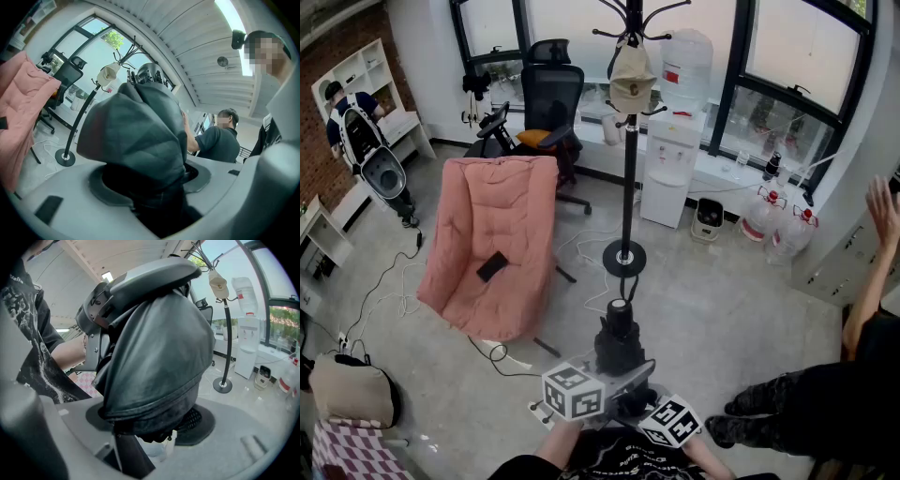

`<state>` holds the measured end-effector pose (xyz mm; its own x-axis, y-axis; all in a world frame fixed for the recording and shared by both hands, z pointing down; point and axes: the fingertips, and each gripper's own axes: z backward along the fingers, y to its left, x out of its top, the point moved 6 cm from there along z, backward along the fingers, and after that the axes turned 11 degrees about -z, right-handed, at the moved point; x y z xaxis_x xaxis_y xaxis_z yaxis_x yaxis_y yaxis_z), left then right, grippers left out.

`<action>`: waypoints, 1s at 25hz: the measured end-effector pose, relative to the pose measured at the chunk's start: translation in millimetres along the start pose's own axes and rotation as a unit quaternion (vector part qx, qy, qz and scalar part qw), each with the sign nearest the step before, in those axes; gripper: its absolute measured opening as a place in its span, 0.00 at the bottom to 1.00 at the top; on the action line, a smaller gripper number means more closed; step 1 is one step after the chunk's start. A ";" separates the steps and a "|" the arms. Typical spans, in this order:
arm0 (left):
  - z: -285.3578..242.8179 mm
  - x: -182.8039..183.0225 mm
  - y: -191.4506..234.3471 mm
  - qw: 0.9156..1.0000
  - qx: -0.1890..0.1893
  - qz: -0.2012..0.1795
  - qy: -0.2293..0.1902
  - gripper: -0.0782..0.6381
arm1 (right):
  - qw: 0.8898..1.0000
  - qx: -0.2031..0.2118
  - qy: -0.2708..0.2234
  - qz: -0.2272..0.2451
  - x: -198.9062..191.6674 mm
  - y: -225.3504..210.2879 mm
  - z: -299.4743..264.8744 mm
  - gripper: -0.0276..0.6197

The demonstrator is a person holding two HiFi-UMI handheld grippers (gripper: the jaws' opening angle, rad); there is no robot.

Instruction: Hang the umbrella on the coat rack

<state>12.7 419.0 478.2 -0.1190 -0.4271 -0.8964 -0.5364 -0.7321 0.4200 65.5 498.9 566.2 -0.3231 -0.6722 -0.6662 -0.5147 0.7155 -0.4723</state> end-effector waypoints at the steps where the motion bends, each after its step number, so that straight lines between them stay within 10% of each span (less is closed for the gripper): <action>1: 0.0 0.1 0.1 1.000 0.000 -0.001 0.000 0.50 | 1.000 0.000 0.000 0.001 0.1 -0.3 -0.2 0.52; 25: 30.6 4.7 12.7 1.000 -0.025 -0.016 0.006 0.50 | 1.000 -0.021 -0.020 -0.007 9.0 22.5 -26.7 0.54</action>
<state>-20.2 423.9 474.9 -0.0922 -0.4088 -0.9079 -0.4977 -0.7708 0.3976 29.8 503.8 565.0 -0.2841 -0.6726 -0.6833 -0.5516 0.6976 -0.4573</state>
